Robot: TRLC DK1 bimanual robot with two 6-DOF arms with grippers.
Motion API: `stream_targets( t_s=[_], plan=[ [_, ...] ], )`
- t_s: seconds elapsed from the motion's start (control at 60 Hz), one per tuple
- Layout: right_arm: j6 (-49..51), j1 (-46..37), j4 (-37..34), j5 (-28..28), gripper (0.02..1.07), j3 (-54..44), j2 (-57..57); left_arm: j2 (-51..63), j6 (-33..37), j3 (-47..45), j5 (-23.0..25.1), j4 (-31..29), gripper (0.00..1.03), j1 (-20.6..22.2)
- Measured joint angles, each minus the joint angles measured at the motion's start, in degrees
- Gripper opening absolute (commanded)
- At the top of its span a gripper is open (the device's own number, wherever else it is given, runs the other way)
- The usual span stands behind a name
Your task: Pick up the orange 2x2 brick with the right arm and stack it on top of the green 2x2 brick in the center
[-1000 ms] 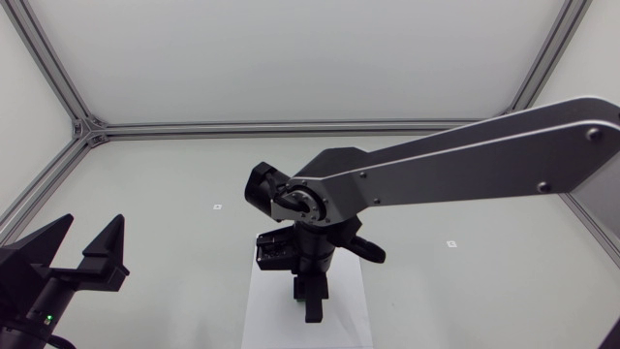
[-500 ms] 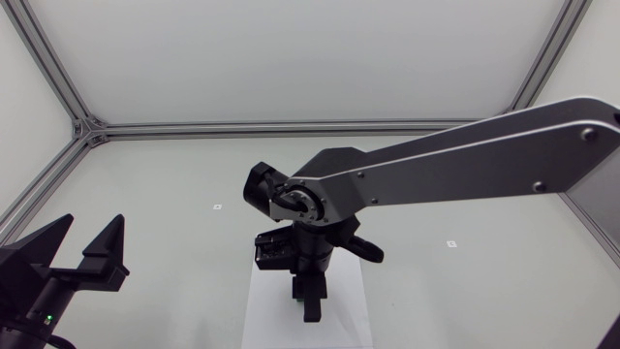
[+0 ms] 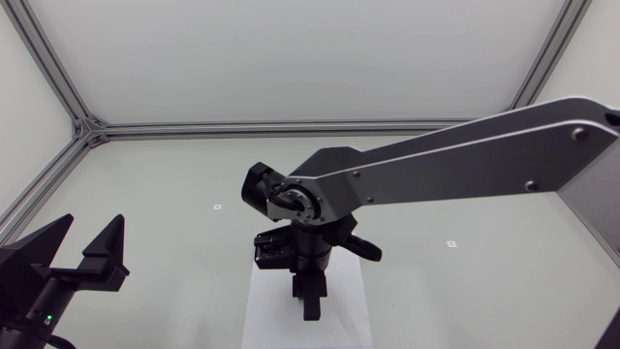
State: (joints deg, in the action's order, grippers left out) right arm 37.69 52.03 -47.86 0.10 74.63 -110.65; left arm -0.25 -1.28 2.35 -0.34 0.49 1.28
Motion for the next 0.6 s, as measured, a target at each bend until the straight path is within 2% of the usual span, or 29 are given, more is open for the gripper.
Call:
stream_targets(
  t_s=[0.35, 0.6],
  plan=[
    [0.0, 0.0, -1.9, 0.1, 0.08, 1.8, -1.6, 0.0, 0.0, 0.0, 0.0, 0.0, 0.99, 0.0],
    [0.0, -0.8, -1.1, -2.2, 0.08, 1.0, -1.6, 0.0, 0.0, 0.0, 0.0, 0.0, 0.99, 0.0]
  ],
)
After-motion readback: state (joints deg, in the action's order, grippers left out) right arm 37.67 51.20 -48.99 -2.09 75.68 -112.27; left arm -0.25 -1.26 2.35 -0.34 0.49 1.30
